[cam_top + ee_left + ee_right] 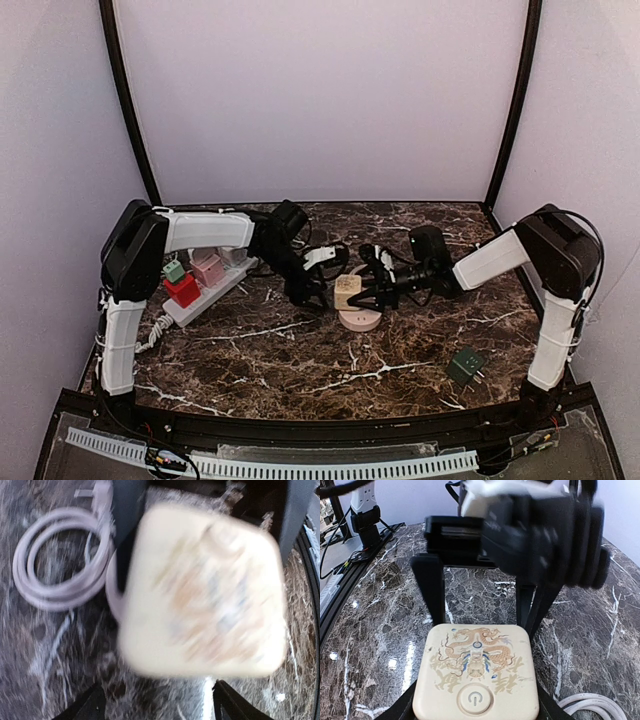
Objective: Insert the plug
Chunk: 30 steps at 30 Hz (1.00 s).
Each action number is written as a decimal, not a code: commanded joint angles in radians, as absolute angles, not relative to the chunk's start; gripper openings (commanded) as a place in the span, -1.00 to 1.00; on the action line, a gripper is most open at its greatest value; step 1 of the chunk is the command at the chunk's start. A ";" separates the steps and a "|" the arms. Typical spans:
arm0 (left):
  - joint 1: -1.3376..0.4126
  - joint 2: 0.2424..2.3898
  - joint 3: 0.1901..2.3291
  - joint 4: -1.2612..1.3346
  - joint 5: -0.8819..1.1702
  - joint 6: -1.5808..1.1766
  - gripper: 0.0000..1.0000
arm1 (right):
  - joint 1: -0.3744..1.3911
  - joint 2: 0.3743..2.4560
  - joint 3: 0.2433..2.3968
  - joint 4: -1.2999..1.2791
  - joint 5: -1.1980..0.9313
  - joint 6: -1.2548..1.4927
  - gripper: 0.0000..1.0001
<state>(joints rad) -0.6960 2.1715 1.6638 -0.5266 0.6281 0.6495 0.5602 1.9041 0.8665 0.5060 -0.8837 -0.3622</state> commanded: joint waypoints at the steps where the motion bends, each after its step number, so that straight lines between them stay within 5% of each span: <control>1: -0.631 2.138 1.674 -0.692 0.577 0.658 0.52 | 0.562 1.937 0.875 0.234 -0.799 -0.414 -1.00; 10: -0.612 1.849 1.296 -0.234 0.815 0.705 0.60 | 0.543 1.900 0.849 0.290 -0.904 -0.444 -1.00; 19: -0.631 1.927 1.051 0.472 0.891 0.416 0.55 | 0.527 1.873 0.830 0.400 -1.010 -0.418 -1.00; 30: -0.654 2.019 1.025 0.625 0.872 0.333 0.52 | 0.535 1.858 0.886 0.304 -1.016 -0.483 -1.00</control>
